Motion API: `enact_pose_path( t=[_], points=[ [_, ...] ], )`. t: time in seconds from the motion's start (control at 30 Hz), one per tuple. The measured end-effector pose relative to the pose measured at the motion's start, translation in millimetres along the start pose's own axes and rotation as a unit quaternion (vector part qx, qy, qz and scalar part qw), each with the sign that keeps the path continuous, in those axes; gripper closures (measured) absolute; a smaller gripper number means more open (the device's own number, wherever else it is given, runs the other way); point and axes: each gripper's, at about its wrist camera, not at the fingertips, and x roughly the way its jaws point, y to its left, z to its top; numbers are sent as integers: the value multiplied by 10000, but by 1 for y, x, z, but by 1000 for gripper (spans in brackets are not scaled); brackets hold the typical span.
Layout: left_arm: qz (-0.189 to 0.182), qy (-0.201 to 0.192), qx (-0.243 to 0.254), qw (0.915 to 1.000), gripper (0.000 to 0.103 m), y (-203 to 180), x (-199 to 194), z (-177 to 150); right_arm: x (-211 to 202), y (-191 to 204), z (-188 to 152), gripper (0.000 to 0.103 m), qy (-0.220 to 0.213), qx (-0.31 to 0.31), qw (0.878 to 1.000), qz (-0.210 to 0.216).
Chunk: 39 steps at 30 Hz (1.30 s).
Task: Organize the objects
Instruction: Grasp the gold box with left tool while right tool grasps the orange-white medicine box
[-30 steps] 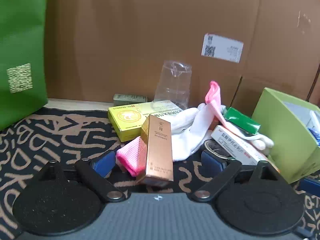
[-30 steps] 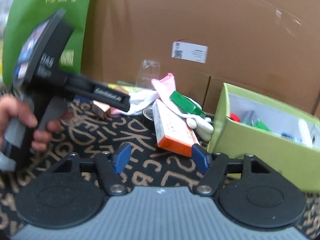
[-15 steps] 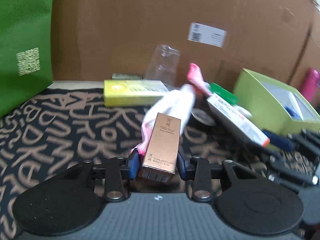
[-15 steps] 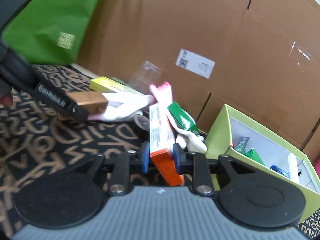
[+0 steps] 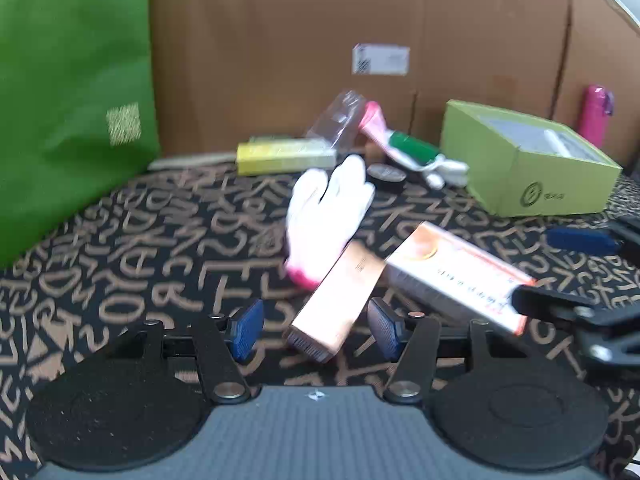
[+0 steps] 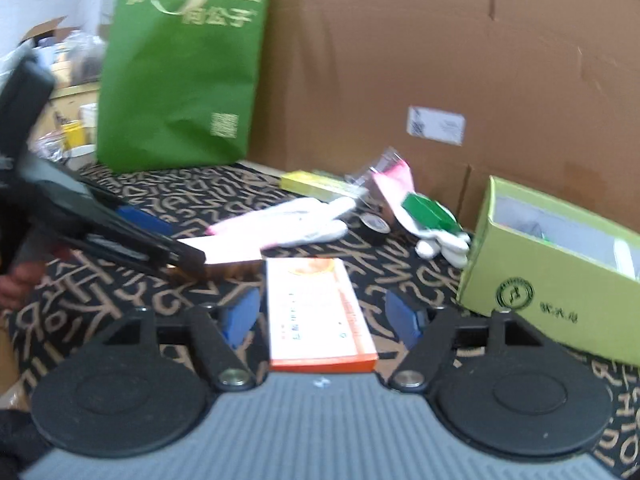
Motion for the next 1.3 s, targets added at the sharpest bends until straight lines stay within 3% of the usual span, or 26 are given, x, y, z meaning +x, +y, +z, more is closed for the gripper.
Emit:
enact_pose_path(
  t=[0.17,0.2,0.23,0.27,0.33,0.37,0.4,0.63,0.73,0.87,0.93,1.0,1.07,1.1,1.2,1.3],
  points=[
    [1,-50,380,9993,41,-15,16,6,30,-6,0,24,366,311,9983,341],
    [31,1,420,9991,41,-17,20,6,36,-6,-2,24,415,286,9981,348],
    [25,96,473,9988,41,-19,25,5,41,-5,-4,33,495,278,9978,337],
    [-5,163,499,9986,41,-20,29,5,44,-5,-7,34,590,317,9972,333],
    [-63,306,473,9984,52,-20,34,3,41,-8,-11,35,573,425,9970,294],
    [-87,333,495,9982,66,-21,34,1,37,-9,-12,35,592,412,9971,242],
    [-191,376,521,9978,71,-22,33,0,33,-10,-16,35,625,385,9971,192],
    [-797,483,642,9936,71,-46,25,-2,-4,-34,-37,33,689,755,9948,-44],
    [-644,434,825,9936,56,-55,33,1,-6,-41,-39,31,720,927,9931,-26],
    [-672,442,960,9921,65,-62,37,5,3,-43,-35,28,724,850,9937,-78],
    [-652,436,981,9921,65,-64,38,4,8,-41,-32,26,726,761,9945,-10],
    [-576,392,994,9926,58,-65,38,2,14,-39,-32,25,778,695,9945,8],
    [-538,354,965,9932,57,-65,38,2,17,-37,-34,28,835,672,9942,-48],
    [-555,358,913,9936,57,-64,38,2,16,-37,-33,37,792,669,9946,-70],
    [-668,418,804,9936,72,-65,39,4,12,-40,-35,37,723,699,9949,-56],
    [-852,486,823,9918,72,-71,37,5,4,-42,-36,38,676,769,9947,-15]
  ],
)
